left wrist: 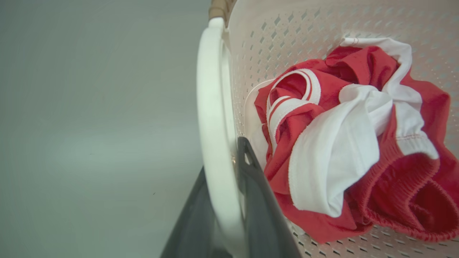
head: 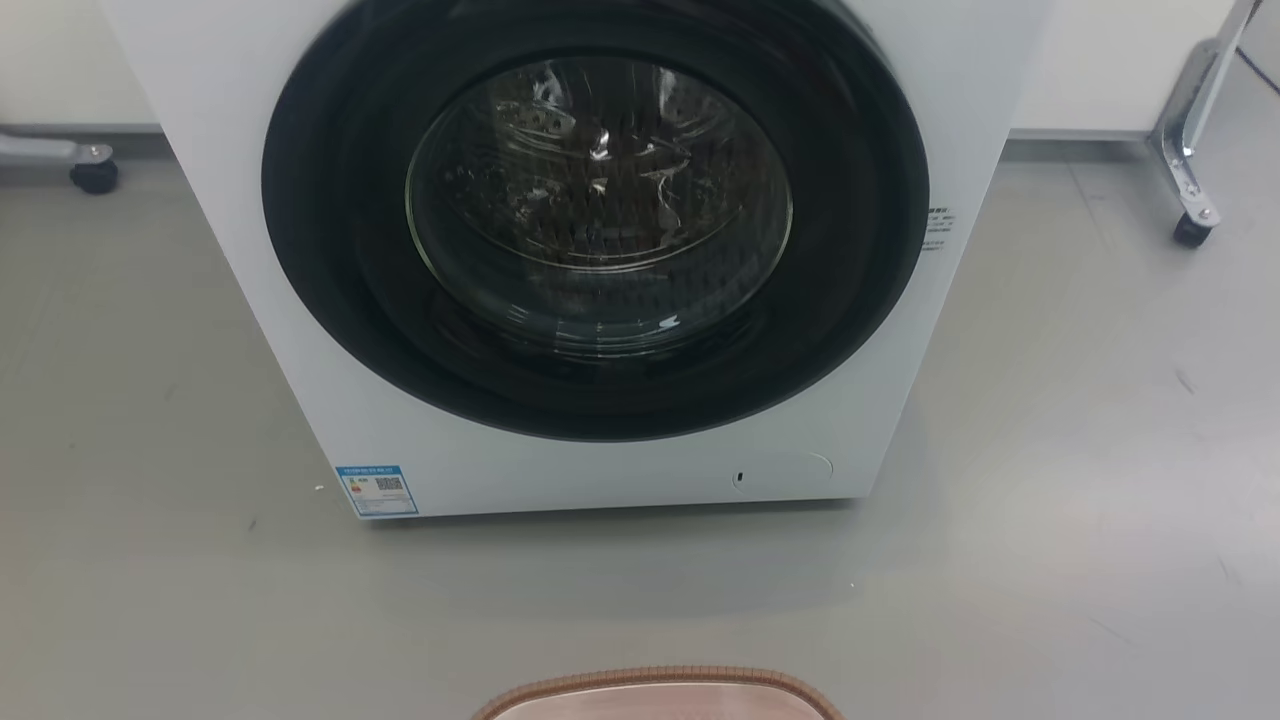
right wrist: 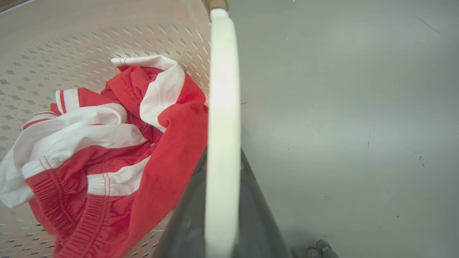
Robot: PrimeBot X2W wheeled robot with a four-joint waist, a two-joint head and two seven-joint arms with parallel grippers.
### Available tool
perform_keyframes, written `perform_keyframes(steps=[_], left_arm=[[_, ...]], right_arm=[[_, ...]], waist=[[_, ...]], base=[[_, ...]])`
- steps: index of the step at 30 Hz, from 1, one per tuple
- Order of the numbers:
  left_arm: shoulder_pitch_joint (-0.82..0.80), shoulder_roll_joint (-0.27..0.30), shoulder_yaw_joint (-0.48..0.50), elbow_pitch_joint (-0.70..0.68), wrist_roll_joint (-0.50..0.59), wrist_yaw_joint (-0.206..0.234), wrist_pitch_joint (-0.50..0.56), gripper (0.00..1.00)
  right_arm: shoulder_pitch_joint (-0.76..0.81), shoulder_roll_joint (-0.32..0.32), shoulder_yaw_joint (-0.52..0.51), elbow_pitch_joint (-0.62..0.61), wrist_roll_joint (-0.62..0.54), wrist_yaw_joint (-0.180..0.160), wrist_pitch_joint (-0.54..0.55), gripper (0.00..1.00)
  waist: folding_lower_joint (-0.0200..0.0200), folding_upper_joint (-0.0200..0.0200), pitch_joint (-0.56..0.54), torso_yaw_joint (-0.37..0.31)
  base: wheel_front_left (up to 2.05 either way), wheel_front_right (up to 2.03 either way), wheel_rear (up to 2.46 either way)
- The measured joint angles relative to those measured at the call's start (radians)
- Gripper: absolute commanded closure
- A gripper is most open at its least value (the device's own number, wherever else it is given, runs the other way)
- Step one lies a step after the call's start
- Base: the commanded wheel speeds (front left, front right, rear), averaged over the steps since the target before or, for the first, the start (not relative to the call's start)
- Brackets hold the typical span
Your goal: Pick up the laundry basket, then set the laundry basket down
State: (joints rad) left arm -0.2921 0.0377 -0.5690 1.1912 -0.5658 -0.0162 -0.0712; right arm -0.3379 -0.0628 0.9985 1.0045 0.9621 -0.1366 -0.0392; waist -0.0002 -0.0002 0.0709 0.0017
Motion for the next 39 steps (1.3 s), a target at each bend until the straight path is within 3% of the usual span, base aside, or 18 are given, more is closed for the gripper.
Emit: perform_keyframes(steps=[14,39], left_arm=[[0.053,0.008,-0.053,-0.025,-0.044,0.017,0.067,1.0],[0.055,0.012,-0.091,-0.045,-0.075,0.043,0.096,1.0]], right_arm=[[0.033,-0.002,0.041,0.0,0.056,-0.001,0.065,1.0],[0.039,-0.007,0.076,0.004,0.113,-0.004,0.069,1.0]], waist=[[0.0001,0.0001,-0.104,-0.017],[0.0003,0.0003,-0.12,-0.03]], base=[[0.0,0.0,0.0],[0.0,0.0,0.0]])
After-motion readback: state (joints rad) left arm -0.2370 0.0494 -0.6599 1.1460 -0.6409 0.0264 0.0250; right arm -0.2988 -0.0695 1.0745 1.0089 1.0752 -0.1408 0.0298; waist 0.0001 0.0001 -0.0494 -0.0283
